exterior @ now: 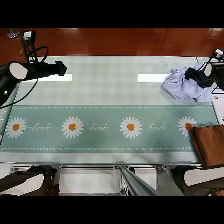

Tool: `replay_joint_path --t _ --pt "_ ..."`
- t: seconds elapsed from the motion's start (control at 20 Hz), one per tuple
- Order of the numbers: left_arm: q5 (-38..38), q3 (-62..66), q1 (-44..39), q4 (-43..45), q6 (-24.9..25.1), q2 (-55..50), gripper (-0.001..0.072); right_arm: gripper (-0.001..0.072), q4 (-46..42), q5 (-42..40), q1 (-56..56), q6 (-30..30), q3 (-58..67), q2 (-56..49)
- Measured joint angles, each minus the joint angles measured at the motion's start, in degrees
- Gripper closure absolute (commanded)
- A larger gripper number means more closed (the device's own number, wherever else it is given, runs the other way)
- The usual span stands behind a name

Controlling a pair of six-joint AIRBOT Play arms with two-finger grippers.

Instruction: Fold the shirts.

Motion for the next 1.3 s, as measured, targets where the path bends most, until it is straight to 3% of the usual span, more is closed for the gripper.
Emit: replay_joint_path --t 0.05,0.1,0.15,0.35,0.7,1.05,1.3 --pt "-1.4 0.0 0.0 0.0 0.0 -0.4 0.0004 0.0157 3.6 3.0 -0.8 -2.6 2.1 -2.1" --pt "-2.8 0.0 0.0 0.0 -0.1 -0.8 0.0004 0.0445 6.9 6.8 -1.4 -5.4 4.4 -4.0" --pt "-4.5 0.0 0.0 0.0 -0.2 -1.1 0.0004 0.0687 9.7 10.3 -1.7 -8.1 6.4 -5.6" --pt "-14.9 2.3 1.7 0.0 -0.4 -1.2 0.0004 0.0687 23.1 21.7 -2.2 -19.0 12.5 -6.8" --pt "-32.0 2.3 8.6 0.0 -0.4 12.0 0.0004 0.0687 35.1 20.7 -1.2 -27.6 19.0 11.1" --pt "-33.6 -13.0 9.8 -6.3 -0.4 37.8 0.0004 0.0688 42.6 14.2 -0.9 -34.7 20.3 30.3" --pt "-31.3 -19.8 9.9 -11.1 -0.4 45.6 0.0004 0.0688 49.4 13.7 -0.9 -41.4 25.4 37.7"
